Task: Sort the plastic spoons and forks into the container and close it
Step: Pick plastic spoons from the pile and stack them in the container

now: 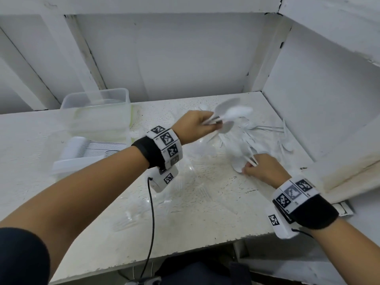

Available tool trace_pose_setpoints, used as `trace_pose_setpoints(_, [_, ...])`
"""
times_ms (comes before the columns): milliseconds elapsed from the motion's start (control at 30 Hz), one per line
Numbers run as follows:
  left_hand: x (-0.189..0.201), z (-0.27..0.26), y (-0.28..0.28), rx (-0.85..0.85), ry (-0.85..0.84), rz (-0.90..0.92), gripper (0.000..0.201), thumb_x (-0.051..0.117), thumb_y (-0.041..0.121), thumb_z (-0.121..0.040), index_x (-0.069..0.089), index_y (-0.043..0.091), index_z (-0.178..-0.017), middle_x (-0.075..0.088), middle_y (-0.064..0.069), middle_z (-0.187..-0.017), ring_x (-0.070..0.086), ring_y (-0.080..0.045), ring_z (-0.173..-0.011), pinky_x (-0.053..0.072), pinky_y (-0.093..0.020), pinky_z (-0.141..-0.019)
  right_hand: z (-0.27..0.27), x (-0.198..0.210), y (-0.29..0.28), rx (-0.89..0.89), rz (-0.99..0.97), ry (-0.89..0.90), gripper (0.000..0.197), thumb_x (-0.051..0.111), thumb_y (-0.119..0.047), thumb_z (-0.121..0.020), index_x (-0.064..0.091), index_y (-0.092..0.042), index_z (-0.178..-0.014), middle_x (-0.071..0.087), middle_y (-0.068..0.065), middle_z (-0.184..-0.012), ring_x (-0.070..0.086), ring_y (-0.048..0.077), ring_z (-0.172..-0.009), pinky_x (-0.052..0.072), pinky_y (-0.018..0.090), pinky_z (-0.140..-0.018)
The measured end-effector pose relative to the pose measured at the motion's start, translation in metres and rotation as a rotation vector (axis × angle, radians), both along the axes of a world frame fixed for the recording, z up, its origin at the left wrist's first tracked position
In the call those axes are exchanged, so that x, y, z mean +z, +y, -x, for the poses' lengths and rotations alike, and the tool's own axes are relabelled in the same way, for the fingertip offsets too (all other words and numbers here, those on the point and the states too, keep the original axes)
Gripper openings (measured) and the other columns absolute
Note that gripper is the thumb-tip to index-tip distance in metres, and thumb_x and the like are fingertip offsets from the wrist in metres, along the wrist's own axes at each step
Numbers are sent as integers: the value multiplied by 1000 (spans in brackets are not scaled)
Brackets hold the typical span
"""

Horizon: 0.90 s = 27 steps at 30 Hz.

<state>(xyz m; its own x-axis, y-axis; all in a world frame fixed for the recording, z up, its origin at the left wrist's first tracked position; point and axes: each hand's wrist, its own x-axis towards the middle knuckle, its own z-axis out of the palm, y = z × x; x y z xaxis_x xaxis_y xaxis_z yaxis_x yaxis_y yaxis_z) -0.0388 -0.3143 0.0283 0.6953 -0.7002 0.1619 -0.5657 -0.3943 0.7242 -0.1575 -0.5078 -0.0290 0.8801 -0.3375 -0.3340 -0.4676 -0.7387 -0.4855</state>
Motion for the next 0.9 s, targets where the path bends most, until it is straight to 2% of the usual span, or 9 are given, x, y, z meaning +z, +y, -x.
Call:
trace_pose_setpoints(100, [10, -1, 16, 175, 138, 229, 7, 59, 19, -91, 65, 16, -91, 54, 18, -61, 46, 9, -46, 36, -5, -51, -8, 13, 5, -11, -98, -57, 13, 65, -13, -81, 66, -6, -71, 62, 3, -67, 49, 9, -51, 32, 16, -43])
trace_pose_setpoints(167, [14, -1, 25, 281, 184, 311, 8, 54, 18, -93, 59, 15, -88, 49, 15, -57, 43, 5, -44, 34, -12, -50, -16, 18, 13, -62, -230, -120, 13, 65, -13, -82, 66, -7, -69, 62, 2, -66, 44, 6, -43, 30, 12, -35])
trace_pose_setpoints(233, [14, -3, 34, 363, 200, 322, 12, 47, 19, -96, 54, 15, -88, 44, 10, -60, 39, 0, -49, 31, -17, -49, -24, 18, 23, -99, -293, -166, 16, 66, -14, -82, 66, -9, -67, 62, 2, -65, 43, 2, -38, 30, 11, -35])
trace_pose_setpoints(333, [10, -6, 46, 436, 275, 322, 13, 39, 20, -99, 48, 16, -90, 39, 5, -63, 34, -8, -52, 29, -19, -46, -32, 9, 39, -133, -389, -175, 14, 65, -17, -85, 66, -11, -72, 70, 8, -80, 40, 2, -34, 30, 16, -36])
trace_pose_setpoints(433, [4, -8, 54, 478, 403, 339, 19, 35, 22, -99, 42, 21, -81, 36, 3, -68, 30, -9, -53, 26, -19, -44, -33, 4, 39, -152, -484, -175, 10, 63, -15, -85, 65, -12, -76, 70, 11, -84, 36, 7, -37, 29, 17, -36])
trace_pose_setpoints(500, [0, -7, 58, 499, 453, 330, 20, 33, 21, -99, 41, 21, -80, 37, 3, -73, 32, -10, -58, 27, -20, -48, -29, 6, 31, -119, -375, -194, 6, 64, -13, -84, 66, -11, -80, 63, 7, -74, 43, 11, -49, 34, 19, -41])
trace_pose_setpoints(567, [-4, -7, 61, 508, 463, 316, 20, 32, 20, -99, 41, 20, -81, 41, 2, -75, 37, -10, -63, 32, -22, -53, -24, 7, 20, -19, -164, -195, 6, 63, -15, -86, 68, -12, -87, 61, 3, -76, 54, 16, -67, 39, 23, -54])
trace_pose_setpoints(733, [-4, -5, 60, 494, 575, 402, 20, 31, 19, -101, 44, 21, -86, 53, 0, -88, 54, -13, -78, 47, -28, -70, -6, -14, -5, 388, 412, 46, 30, 59, -28, -87, 61, -11, -112, 54, 5, -116, 58, 23, -97, 45, 29, -77])
trace_pose_setpoints(900, [0, 1, 57, 438, 688, 463, 17, 29, 17, -101, 42, 18, -90, 59, -8, -95, 64, -23, -82, 52, -35, -78, 3, -16, -4, 451, 442, -66, 30, 54, -30, -92, 64, -11, -113, 49, 1, -125, 57, 19, -91, 39, 25, -66])
